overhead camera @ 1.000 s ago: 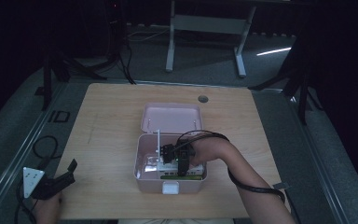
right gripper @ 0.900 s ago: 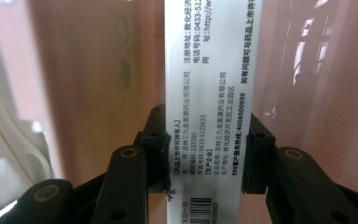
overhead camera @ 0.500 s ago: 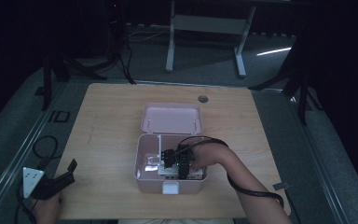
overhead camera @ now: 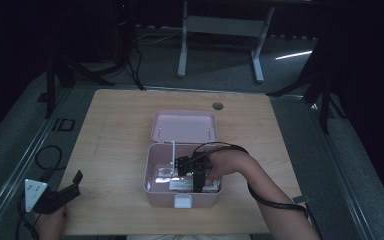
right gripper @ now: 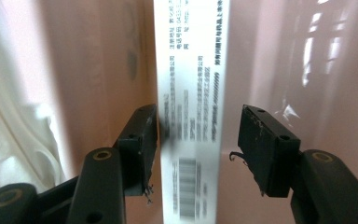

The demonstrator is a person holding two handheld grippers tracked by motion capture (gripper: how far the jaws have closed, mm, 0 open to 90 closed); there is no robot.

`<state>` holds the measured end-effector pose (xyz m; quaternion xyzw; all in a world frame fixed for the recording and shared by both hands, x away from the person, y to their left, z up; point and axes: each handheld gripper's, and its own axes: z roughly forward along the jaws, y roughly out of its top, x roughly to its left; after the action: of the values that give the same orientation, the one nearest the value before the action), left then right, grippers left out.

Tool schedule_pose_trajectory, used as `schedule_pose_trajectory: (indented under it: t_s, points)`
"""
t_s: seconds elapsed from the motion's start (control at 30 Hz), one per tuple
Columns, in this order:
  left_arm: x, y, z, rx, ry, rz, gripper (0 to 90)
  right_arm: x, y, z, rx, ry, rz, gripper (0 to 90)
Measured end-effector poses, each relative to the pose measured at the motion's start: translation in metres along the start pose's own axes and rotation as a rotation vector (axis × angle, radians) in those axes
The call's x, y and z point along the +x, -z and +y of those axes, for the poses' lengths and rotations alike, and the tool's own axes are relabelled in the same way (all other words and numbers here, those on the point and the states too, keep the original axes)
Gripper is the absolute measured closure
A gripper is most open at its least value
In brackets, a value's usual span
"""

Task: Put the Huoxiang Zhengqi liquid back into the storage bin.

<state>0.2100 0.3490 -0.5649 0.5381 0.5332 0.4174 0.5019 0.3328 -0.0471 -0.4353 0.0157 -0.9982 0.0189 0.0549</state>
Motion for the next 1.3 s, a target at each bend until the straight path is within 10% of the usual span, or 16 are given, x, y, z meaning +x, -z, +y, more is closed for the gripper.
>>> schedule_pose_trajectory:
  t_s: [0.57,1.3]
  points:
    - [0.0,0.0,0.0,0.002,-0.003,0.001,3.1,-0.011,0.079,-0.062,-0.291,-0.113,-0.142,15.8]
    - [0.0,0.0,0.0,0.003,-0.003,0.0,3.1,-0.037,0.032,-0.153,-0.521,-0.303,-0.241,13.5]
